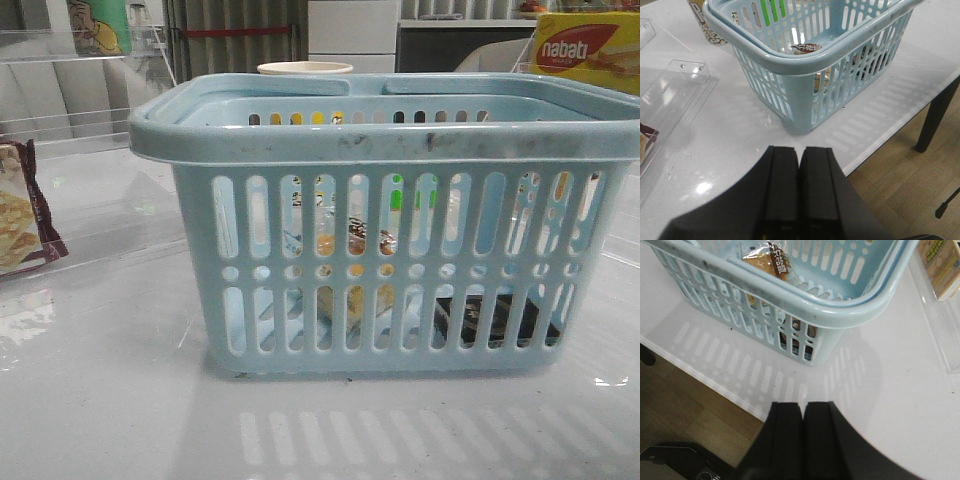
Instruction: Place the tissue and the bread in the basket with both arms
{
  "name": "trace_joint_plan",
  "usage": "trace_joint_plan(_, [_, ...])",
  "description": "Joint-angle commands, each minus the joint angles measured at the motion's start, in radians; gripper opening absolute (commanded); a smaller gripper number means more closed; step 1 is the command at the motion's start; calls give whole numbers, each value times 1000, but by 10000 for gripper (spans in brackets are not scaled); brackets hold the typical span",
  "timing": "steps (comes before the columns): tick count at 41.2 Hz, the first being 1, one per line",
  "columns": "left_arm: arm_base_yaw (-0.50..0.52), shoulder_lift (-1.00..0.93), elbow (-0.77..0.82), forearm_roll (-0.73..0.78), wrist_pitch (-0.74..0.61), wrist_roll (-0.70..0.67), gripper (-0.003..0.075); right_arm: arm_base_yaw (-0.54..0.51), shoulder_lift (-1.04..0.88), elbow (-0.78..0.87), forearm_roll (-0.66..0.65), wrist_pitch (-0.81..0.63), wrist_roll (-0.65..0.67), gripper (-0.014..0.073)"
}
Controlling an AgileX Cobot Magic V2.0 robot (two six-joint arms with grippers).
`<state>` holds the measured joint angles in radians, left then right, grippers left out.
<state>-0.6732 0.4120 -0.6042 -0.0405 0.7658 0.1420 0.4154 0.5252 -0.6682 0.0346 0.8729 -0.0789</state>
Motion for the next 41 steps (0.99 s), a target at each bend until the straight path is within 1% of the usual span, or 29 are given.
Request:
trace_joint_plan(1, [-6,8,-26,-6,-85,-10,91,-2,3,-26,-11,-63,-11,55])
trace_joint_plan(7, [4,-39,-9,21,-79,-8,91,-2,3,-26,-11,-63,-11,55])
trace_joint_plan(10, [52,-85,17,40,-86,-5,91,-2,3,-26,-11,-63,-11,55])
trace_joint_plan(13, [140,-139,57,82,-111,-5,91,-2,3,-26,-11,-63,-11,55])
trace_joint_plan(18, [298,-225,149,75,-178,-5,91,-2,3,-26,-11,-63,-11,55])
trace_joint_plan(23, [453,-305,263,47,-318,-5,91,-2,3,-26,-11,-63,-11,55])
trace_joint_plan(25, [501,-336,317,30,-393,-5,91,-2,3,-26,-11,-63,-11,55])
trace_joint_plan(29, [565,-395,427,-1,-536,-5,91,-2,3,-26,-11,-63,-11,55])
trace_joint_plan(32, [597,-440,501,-36,-612,-5,91,-2,3,-26,-11,-63,-11,55])
trace_joint_plan(34, [612,-438,534,-61,-672,-5,91,-2,3,-26,-11,-64,-11,55])
trace_joint_plan(40, [622,-438,612,-69,-800,-5,91,-2,3,-26,-11,-60,-11,55])
trace_joint_plan(41, [622,-438,612,-69,-802,-5,91,-2,3,-26,-11,-60,-11,55])
